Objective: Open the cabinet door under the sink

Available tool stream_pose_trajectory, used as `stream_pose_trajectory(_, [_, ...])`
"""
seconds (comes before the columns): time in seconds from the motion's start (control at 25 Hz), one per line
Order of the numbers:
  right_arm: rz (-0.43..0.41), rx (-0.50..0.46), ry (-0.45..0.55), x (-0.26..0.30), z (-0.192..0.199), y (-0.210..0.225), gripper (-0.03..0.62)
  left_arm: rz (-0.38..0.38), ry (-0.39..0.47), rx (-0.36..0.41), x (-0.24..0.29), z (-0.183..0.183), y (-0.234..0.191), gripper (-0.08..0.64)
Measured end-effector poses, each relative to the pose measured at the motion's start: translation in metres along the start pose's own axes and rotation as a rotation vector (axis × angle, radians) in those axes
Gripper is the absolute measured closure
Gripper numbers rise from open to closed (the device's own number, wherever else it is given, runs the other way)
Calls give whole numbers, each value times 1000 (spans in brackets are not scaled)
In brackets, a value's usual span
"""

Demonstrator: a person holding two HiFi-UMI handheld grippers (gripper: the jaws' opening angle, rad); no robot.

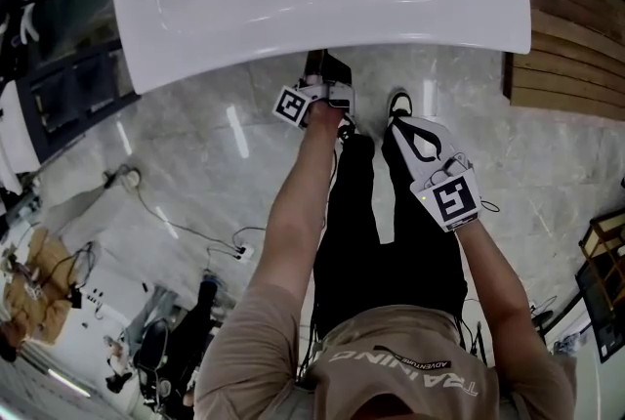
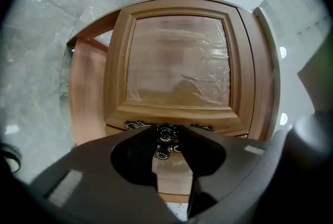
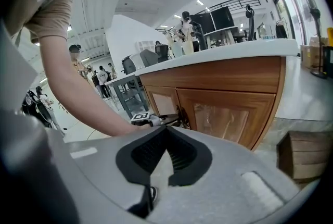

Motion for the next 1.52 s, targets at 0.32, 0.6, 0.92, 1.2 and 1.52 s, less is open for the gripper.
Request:
stream_pose_trajectory(0.32, [-2,21,-39,-13,23,2,591,51,88,-69,-1,2,-10,457])
stream_pose_trajectory(0.6, [-22,19,-52,-12,22,-1,591,11,51,-31,-3,2,-5,457])
stream_pose_trajectory(0.92, [-60,4,-37,-2,11,-4,591,-28,-26,-5,-21,1,-5,459])
stream_pose_trajectory(1.2, [-101,-13,-46,1,9,-4,591,-56,-38,8,-64,-8,-8,459])
stream_pose_trajectory(1.52, [-132,-48,-51,9,9,-10,591,-89,-117,41,-71,-13,-3,462])
Point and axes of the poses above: the fingertips, and each gripper's own axes: x forward along the fingers, y to its right, z out of its underside, the point moved 5 cm from there along -x, backward along the fingers, and after that the axes turned 12 degrees about -x, right-handed, at the moved point
